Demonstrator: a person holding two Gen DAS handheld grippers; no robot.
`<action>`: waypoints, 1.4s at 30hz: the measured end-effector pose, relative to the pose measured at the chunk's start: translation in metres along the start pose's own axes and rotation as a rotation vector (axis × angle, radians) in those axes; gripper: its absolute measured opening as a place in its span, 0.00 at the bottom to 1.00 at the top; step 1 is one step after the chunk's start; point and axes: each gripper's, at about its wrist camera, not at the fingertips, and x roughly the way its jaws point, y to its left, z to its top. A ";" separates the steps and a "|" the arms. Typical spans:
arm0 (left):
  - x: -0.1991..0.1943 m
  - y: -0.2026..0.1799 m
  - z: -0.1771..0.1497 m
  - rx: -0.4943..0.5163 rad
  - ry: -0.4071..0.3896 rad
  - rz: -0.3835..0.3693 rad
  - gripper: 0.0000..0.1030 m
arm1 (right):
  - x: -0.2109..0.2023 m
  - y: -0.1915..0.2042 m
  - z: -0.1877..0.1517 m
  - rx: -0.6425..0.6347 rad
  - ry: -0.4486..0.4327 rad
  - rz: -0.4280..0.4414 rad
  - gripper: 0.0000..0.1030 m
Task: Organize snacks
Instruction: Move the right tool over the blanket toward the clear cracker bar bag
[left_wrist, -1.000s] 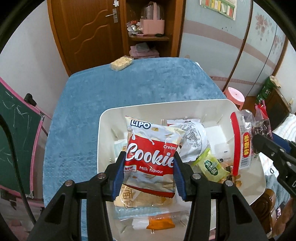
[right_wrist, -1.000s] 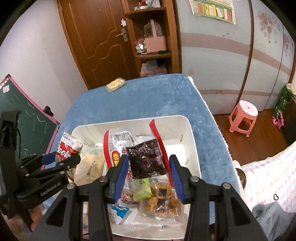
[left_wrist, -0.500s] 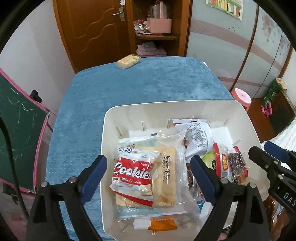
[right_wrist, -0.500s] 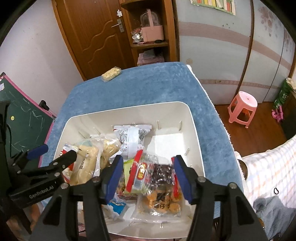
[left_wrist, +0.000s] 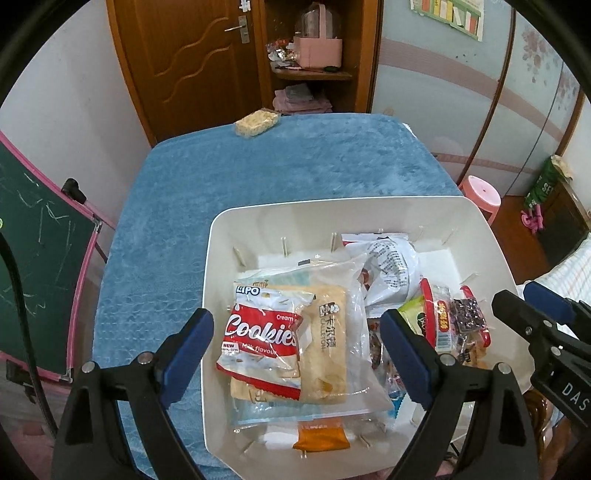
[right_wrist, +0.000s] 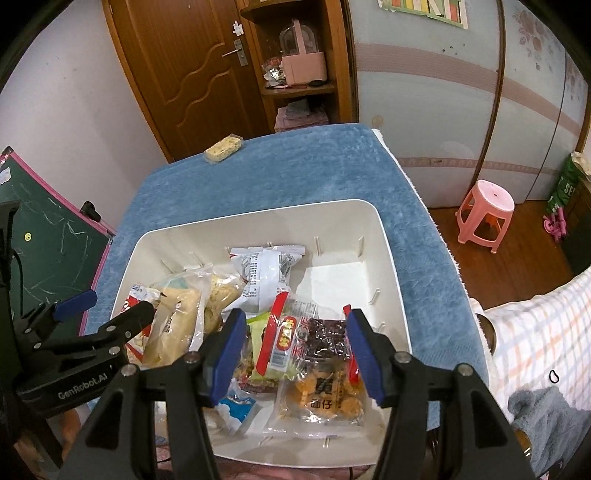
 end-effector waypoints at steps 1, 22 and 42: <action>-0.002 -0.001 -0.001 0.002 -0.003 0.000 0.88 | -0.001 0.000 -0.001 0.002 0.000 0.001 0.56; -0.060 0.034 0.003 -0.011 -0.168 0.107 0.89 | -0.021 0.018 0.004 0.001 -0.026 0.069 0.61; 0.003 0.212 0.236 -0.116 -0.267 0.402 0.89 | 0.063 0.112 0.327 -0.131 0.012 0.067 0.71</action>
